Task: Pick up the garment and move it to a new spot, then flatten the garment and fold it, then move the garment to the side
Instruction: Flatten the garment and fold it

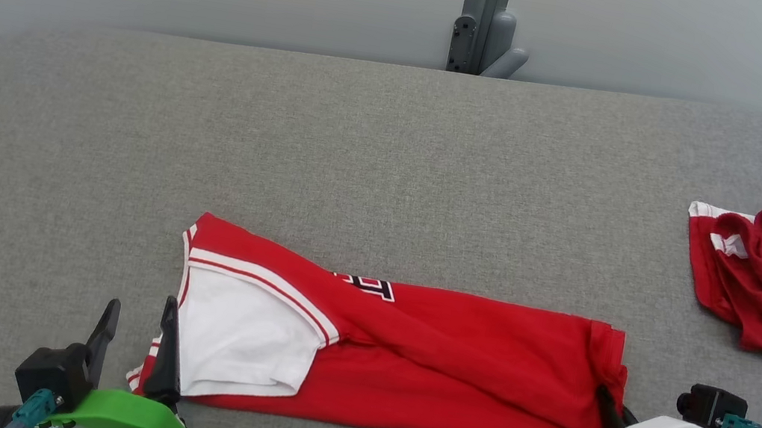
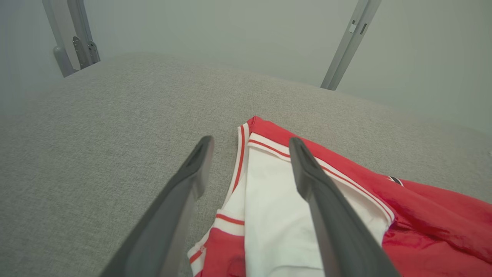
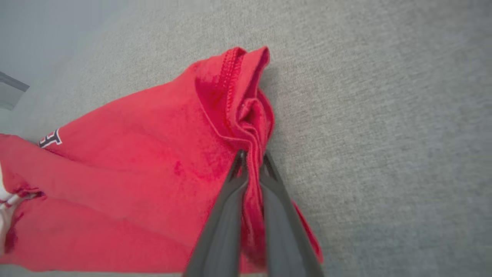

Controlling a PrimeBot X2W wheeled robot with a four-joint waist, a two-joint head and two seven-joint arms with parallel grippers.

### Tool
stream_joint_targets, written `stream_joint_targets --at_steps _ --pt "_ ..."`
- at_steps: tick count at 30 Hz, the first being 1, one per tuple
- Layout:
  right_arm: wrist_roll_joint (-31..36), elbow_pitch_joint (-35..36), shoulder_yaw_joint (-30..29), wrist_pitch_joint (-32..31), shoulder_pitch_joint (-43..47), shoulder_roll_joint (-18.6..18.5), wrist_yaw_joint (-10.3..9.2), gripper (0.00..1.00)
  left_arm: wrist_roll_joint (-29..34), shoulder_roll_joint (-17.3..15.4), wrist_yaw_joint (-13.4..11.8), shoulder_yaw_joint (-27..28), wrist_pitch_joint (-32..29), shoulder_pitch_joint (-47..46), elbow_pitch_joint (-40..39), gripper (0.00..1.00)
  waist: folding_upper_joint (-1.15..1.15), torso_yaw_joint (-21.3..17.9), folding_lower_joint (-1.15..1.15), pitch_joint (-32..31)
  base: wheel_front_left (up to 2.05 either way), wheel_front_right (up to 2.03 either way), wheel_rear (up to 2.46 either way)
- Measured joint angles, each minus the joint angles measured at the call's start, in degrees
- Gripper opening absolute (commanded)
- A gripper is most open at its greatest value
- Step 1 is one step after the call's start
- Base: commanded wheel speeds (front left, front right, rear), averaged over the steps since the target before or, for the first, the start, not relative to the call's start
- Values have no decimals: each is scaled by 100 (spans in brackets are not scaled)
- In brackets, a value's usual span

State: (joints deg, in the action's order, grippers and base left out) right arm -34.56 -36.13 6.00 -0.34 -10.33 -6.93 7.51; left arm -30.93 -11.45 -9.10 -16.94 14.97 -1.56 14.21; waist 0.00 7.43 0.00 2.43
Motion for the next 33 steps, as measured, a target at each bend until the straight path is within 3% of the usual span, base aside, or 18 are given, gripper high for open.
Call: stream_joint_targets --at_steps 6,11,15,24,33 --pt "-454 489 -11 -122 7 -446 2 0 24 24 20 9 2 5 1 100 0 -128 0 -40 0 0 0" --pt "-650 844 -323 -346 160 -912 1 0 100 45 45 -16 7 5 7 100 0 -236 0 -75 0 0 0" --pt "-778 1098 -644 -546 338 -1062 0 0 123 69 67 -58 8 6 29 100 0 -292 0 -108 0 0 0" --pt "-1179 2069 -921 -1082 577 -815 -2 0 136 93 103 -140 8 8 77 100 0 -351 0 -201 0 0 0" --pt "-1324 3127 -240 -1572 639 -288 -3 0 171 116 159 -265 -7 -1 131 100 0 -181 0 -267 0 0 0"
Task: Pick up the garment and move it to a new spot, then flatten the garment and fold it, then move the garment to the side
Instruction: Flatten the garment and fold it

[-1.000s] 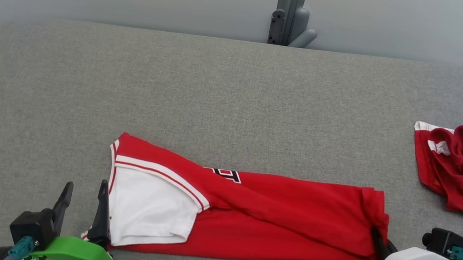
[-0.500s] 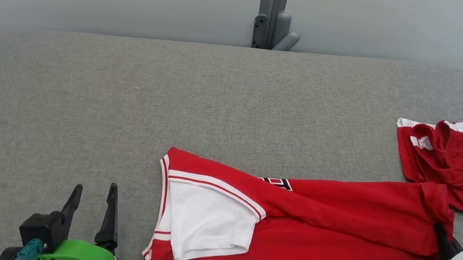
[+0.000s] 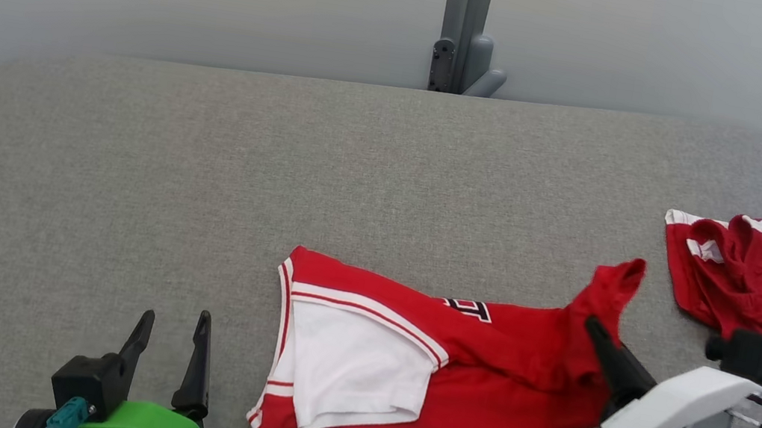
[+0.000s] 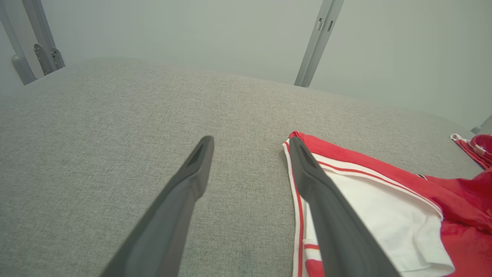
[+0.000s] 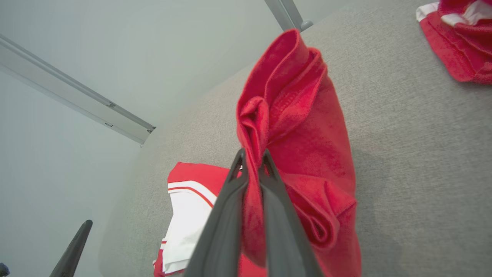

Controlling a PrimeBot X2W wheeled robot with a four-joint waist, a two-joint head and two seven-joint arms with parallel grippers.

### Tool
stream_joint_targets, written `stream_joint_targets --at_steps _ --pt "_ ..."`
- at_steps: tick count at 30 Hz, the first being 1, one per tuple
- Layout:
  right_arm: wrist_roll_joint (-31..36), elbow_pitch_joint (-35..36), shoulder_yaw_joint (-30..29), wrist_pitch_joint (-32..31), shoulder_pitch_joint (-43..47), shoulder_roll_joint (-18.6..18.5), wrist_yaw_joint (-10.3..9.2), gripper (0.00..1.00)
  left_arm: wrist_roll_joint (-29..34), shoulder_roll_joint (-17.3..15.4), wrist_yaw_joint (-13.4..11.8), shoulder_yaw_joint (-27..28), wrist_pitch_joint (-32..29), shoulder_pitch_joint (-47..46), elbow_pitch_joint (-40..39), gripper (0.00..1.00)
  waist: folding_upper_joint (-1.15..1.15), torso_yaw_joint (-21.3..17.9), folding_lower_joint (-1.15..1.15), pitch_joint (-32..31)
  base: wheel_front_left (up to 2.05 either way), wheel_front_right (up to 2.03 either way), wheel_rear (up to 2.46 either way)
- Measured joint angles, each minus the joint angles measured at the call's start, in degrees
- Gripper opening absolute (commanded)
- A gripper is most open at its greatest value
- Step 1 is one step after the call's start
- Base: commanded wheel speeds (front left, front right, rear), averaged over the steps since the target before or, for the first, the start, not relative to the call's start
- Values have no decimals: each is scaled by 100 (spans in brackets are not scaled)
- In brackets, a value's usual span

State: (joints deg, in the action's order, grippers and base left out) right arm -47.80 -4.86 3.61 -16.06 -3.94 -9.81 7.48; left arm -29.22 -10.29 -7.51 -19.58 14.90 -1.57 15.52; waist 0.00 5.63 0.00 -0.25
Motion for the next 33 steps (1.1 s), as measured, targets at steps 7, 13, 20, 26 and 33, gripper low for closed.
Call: stream_joint_targets --at_steps 7,13,20,26,33 --pt "-23 -35 784 1 -407 433 0 0 7 -2 4 -74 -20 -52 -29 100 0 257 0 -2 0 0 0" --pt "-85 -740 1348 253 -795 624 0 0 19 23 41 -136 -21 -154 -40 100 0 555 0 48 0 0 0" --pt "-132 -1610 1785 558 -1198 677 0 0 35 87 56 -185 -20 -265 -8 100 0 881 0 154 0 0 0" --pt "-365 -2383 2371 835 -1539 690 0 0 62 141 80 -192 -13 -331 36 100 0 1210 0 283 0 0 0" --pt "-704 -2919 2938 1151 -1824 694 0 50 78 186 94 -163 -11 -375 66 100 0 1334 0 396 0 0 0"
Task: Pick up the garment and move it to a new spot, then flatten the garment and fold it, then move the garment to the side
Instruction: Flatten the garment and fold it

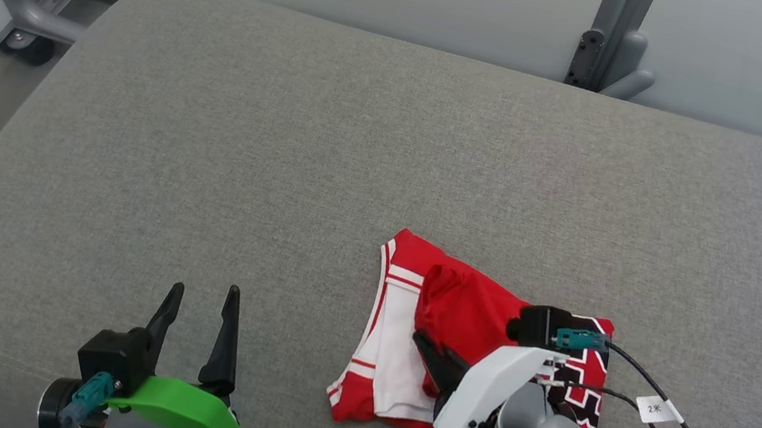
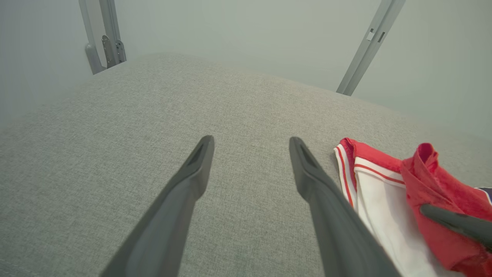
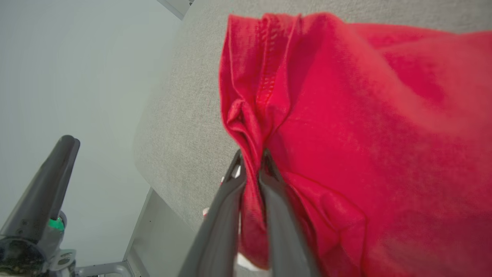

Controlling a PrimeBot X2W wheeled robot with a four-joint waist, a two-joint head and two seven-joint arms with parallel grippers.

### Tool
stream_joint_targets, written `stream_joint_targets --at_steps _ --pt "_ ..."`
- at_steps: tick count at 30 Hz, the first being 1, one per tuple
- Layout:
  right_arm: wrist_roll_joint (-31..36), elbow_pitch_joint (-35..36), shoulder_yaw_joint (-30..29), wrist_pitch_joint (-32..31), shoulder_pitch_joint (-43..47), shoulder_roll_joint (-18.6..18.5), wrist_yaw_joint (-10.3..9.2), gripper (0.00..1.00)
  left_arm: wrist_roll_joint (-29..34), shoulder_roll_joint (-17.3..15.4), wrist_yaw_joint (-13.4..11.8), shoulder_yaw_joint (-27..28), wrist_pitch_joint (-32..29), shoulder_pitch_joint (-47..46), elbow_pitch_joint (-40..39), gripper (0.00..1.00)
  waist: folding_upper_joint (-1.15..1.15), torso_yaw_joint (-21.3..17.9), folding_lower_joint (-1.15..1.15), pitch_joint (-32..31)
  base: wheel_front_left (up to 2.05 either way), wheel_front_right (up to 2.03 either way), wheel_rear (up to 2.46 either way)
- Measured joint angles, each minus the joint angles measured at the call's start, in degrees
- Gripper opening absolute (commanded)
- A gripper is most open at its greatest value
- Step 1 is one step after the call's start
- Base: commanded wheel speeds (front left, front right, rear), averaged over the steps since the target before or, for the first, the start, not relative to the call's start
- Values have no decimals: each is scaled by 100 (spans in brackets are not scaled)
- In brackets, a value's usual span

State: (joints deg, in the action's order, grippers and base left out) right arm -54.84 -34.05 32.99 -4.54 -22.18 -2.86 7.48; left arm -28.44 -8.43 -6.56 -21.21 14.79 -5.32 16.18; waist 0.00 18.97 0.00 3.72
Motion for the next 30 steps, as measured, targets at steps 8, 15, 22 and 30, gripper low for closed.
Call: stream_joint_targets --at_steps 8,15,22,30 --pt "-138 -93 582 448 -206 5 0 100 25 30 3 62 16 -11 34 100 0 -137 0 32 0 0 0" --pt "25 -5 600 1038 -201 -191 0 100 44 59 10 86 18 -12 34 100 0 -312 0 19 0 0 0" --pt "441 11 277 1628 -35 -478 0 100 67 75 27 133 18 -9 20 100 0 -424 0 17 0 0 0" --pt "976 320 155 1863 188 -502 1 100 93 87 54 151 18 -7 15 100 0 -438 0 6 0 0 0"
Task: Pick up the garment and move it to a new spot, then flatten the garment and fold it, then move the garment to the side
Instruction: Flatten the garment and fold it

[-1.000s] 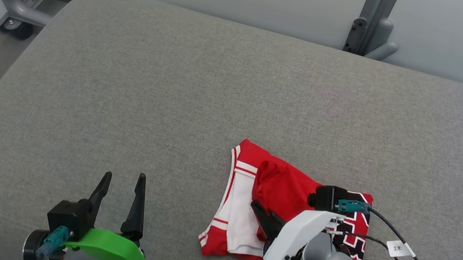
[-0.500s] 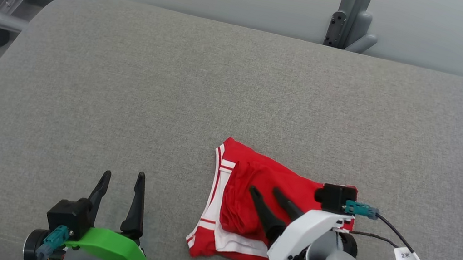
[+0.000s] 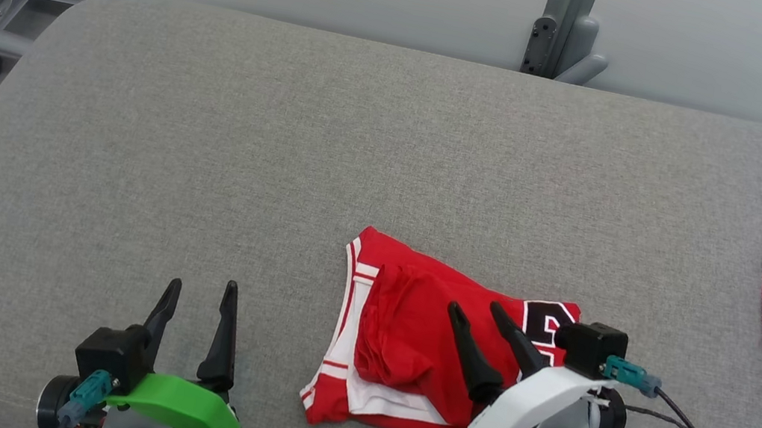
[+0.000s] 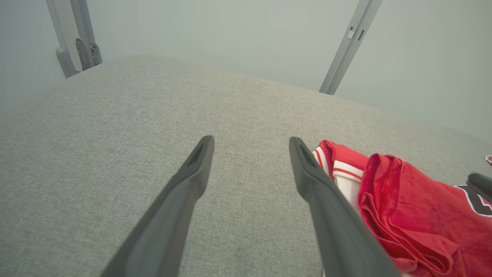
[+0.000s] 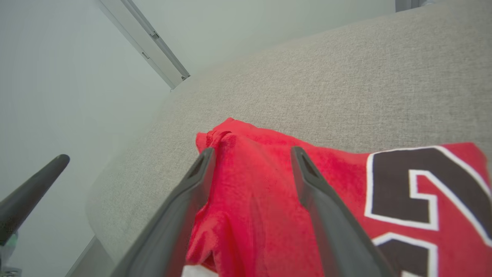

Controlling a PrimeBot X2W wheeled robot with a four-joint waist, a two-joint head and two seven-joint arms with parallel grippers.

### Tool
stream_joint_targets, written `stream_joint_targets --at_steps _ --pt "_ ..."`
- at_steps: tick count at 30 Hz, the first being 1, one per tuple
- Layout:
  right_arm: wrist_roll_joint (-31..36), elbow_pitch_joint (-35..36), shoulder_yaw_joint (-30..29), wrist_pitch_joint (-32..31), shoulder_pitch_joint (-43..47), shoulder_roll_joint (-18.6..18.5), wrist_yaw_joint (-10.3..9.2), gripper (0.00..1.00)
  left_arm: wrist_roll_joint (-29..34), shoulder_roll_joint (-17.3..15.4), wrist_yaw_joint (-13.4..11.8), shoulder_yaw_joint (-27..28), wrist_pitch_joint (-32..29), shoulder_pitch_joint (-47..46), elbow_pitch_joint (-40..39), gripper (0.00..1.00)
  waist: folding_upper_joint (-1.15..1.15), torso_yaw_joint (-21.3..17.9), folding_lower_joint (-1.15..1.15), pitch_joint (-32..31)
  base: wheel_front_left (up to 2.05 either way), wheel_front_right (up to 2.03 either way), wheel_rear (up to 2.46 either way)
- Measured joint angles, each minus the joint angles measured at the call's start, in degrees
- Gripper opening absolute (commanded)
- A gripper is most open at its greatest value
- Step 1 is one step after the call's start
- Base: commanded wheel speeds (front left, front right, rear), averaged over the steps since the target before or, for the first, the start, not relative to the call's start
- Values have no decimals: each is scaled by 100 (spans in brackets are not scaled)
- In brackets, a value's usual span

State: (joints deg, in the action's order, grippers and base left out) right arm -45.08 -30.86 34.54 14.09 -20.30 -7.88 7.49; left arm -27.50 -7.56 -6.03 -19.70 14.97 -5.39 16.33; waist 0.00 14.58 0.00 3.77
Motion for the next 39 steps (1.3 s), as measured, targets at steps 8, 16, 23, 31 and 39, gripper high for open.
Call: stream_joint_targets --at_steps 8,16,23,31,39 --pt "894 -44 45 71 246 -26 0 0 21 13 22 25 1 0 7 100 0 95 0 26 0 0 0" --pt "1259 -797 339 91 187 242 0 0 40 53 58 34 8 -7 56 100 0 257 0 57 0 0 0" --pt "964 -1150 1037 97 -48 447 0 0 60 62 92 53 8 -24 100 100 0 460 0 58 0 0 0" --pt "703 -1007 1333 96 -231 490 1 0 101 60 91 108 8 -9 102 100 0 541 0 10 0 0 0" --pt "1226 -584 276 97 -224 225 0 0 141 63 87 114 8 66 66 100 0 450 0 -26 0 0 0"
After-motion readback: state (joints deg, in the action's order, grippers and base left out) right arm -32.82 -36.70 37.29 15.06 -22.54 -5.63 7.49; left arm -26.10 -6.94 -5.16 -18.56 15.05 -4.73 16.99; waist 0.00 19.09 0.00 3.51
